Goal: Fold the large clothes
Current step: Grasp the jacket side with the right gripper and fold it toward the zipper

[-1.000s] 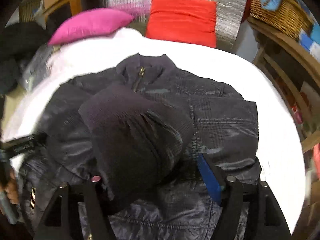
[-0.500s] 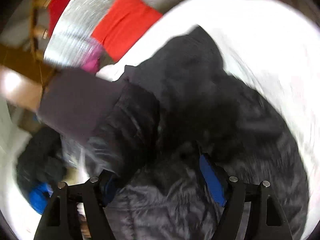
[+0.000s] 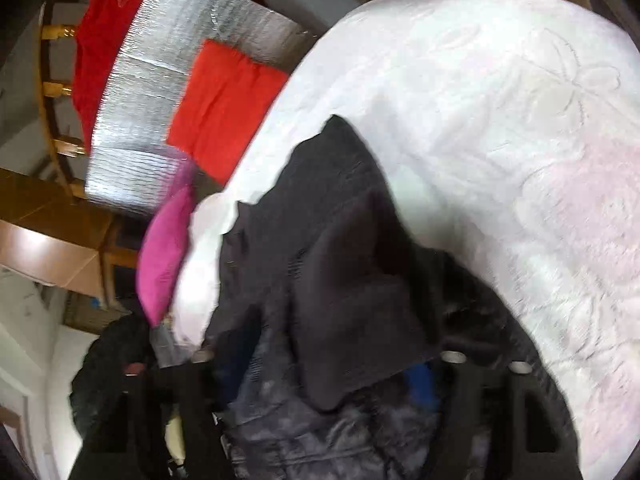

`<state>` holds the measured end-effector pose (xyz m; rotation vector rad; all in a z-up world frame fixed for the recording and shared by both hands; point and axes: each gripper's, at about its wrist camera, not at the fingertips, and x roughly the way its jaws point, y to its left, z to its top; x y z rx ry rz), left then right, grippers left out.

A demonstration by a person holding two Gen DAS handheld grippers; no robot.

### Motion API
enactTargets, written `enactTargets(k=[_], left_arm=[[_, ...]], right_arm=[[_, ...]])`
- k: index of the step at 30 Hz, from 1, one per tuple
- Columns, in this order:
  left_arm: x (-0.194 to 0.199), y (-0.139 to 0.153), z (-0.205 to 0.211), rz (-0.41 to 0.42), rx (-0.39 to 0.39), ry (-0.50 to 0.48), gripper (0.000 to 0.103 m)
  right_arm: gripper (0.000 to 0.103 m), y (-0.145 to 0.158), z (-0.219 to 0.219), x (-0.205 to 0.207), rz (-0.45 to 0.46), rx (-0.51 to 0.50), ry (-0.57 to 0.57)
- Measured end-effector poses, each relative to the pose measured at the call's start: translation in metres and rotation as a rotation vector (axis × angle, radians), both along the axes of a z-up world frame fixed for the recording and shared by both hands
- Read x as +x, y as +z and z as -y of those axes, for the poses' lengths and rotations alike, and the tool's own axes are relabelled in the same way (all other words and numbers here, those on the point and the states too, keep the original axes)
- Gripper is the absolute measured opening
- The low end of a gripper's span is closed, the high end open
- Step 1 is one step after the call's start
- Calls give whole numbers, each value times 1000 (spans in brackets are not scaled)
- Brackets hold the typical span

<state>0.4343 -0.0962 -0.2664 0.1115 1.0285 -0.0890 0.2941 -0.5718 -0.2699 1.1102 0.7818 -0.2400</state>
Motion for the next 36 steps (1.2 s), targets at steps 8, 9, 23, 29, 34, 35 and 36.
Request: enactTargets(k=[8, 9, 23, 29, 34, 35, 36], left_arm=[[-2, 20, -1, 125, 11, 62, 53], [-1, 20, -2, 127, 9, 68, 53], [2, 10, 22, 123, 95, 42, 53], [-15, 29, 39, 255, 106, -20, 58], [-24, 33, 58, 281, 71, -105, 58], [-25, 29, 63, 276, 90, -120, 58], [-25, 26, 67, 267, 109, -131, 58]], right_arm=[[19, 64, -18, 29, 116, -277, 35], [19, 70, -16, 33, 143, -292, 24], [49, 48, 17, 27, -9, -393, -58], [91, 89, -34, 22, 121, -515, 40], [62, 83, -97, 53, 140, -571, 268], [55, 78, -110, 64, 122, -577, 323], [39, 73, -117, 69, 102, -585, 355]])
